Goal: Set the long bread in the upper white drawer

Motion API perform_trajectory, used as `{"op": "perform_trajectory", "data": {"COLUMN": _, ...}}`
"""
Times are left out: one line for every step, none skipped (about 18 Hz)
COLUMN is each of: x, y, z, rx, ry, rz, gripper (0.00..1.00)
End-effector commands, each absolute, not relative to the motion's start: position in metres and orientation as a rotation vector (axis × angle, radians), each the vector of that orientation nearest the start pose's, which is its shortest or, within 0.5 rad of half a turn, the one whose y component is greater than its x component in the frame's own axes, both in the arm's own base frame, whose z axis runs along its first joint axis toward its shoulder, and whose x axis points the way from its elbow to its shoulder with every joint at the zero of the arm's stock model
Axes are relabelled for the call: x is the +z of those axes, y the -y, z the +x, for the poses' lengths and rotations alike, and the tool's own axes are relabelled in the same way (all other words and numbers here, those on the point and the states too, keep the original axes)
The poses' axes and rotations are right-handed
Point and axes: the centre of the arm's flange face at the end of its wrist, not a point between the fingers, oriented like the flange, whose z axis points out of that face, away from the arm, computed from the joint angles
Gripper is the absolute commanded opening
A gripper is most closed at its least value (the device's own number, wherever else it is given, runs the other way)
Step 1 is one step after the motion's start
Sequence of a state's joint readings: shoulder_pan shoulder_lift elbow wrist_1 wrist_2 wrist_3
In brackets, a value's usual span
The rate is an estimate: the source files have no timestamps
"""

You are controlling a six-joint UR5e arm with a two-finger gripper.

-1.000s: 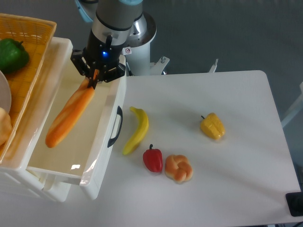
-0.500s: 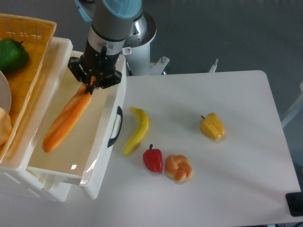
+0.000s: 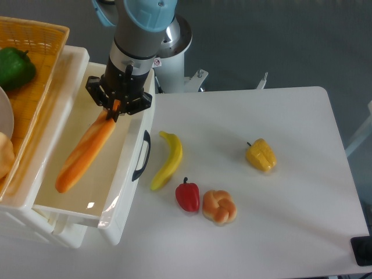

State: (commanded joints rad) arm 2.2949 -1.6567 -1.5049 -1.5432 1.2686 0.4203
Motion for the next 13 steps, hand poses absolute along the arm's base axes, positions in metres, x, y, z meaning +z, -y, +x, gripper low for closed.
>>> {"op": "perform_trajectory", "data": {"x": 0.484, "y": -0.504, "z": -0.228, "rx": -0.371, "ry": 0.444, "rz": -2.915, "gripper": 0.39}}
{"op": "perform_trajectory", "data": {"x": 0.484, "y": -0.504, "z": -0.228, "rx": -0.371, "ry": 0.444, "rz": -2.915, "gripper": 0.39}}
{"op": "perform_trajectory", "data": {"x": 0.484, "y": -0.504, "z": -0.228, "rx": -0.371, "ry": 0.444, "rz": -2.915, "gripper": 0.44}}
{"op": "perform_trajectory", "data": {"x": 0.484, "y": -0.504, "z": -0.228, "rx": -0.370, "ry": 0.444, "rz": -2.914, "gripper": 0.45}}
{"op": "perform_trajectory", "data": {"x": 0.485, "y": -0.504, "z": -0.229, "rx": -0.363, "ry": 0.441, "rz": -2.909, "gripper": 0.45}}
{"op": "perform_trajectory", "data": {"x": 0.487, "y": -0.505, "z": -0.227, "rx": -0.361, "ry": 0.437, "rz": -2.905, "gripper": 0.45}}
{"op": "perform_trajectory", "data": {"x": 0.488, "y": -0.505, "z": -0.226, "rx": -0.359, "ry": 0.434, "rz": -2.903, "gripper": 0.45}}
{"op": "perform_trajectory", "data": {"x": 0.490, "y": -0.504, "z": -0.226, "rx": -0.354, "ry": 0.430, "rz": -2.900, "gripper": 0.45}}
{"op": "perform_trajectory", "data": {"x": 0.495, "y": -0.504, "z": -0.226, "rx": -0.348, "ry": 0.427, "rz": -2.893, "gripper": 0.45}}
{"op": "perform_trajectory", "data": {"x": 0.500, "y": -0.504, "z": -0.226, "rx": -0.339, "ry": 0.424, "rz": -2.886, "gripper": 0.45}}
{"op": "perform_trajectory", "data": {"x": 0.505, "y": -0.504, "z": -0.226, "rx": -0.334, "ry": 0.420, "rz": -2.877, "gripper": 0.45}}
{"op": "perform_trajectory", "data": {"x": 0.509, "y": -0.504, "z": -0.227, "rx": -0.324, "ry": 0.419, "rz": -2.869, "gripper": 0.45}}
{"op": "perform_trajectory", "data": {"x": 0.515, "y": -0.503, "z": -0.230, "rx": -0.313, "ry": 0.421, "rz": -2.859, "gripper": 0.45}}
